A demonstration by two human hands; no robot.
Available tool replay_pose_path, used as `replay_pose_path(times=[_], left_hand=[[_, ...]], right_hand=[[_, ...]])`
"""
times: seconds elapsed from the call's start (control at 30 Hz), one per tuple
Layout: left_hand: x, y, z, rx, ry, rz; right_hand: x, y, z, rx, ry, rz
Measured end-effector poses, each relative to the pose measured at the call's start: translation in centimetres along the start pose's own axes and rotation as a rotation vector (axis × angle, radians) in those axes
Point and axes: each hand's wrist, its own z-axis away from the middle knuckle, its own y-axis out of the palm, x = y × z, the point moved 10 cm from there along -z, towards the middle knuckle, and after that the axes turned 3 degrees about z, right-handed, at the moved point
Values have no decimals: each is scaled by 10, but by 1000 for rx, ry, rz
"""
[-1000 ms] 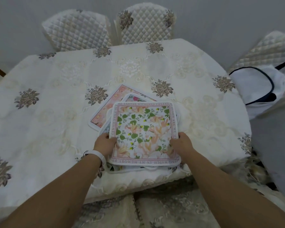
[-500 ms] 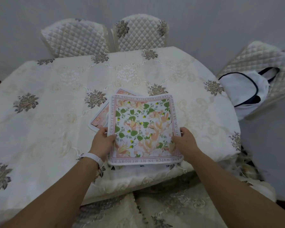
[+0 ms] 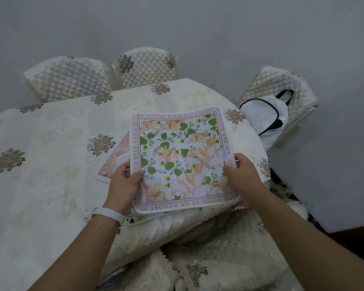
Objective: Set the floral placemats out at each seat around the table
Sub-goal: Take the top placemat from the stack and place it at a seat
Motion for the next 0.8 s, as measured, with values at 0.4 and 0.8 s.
replay_pose_path(times=[0.4,0.8], left_hand=[[-38,138,54,82,122,-10],[-24,365,138,76,193,-4]], right_hand=[[-39,-144,0,-41,-61,-191],[-129,-363,-29,-61,-108,-232]])
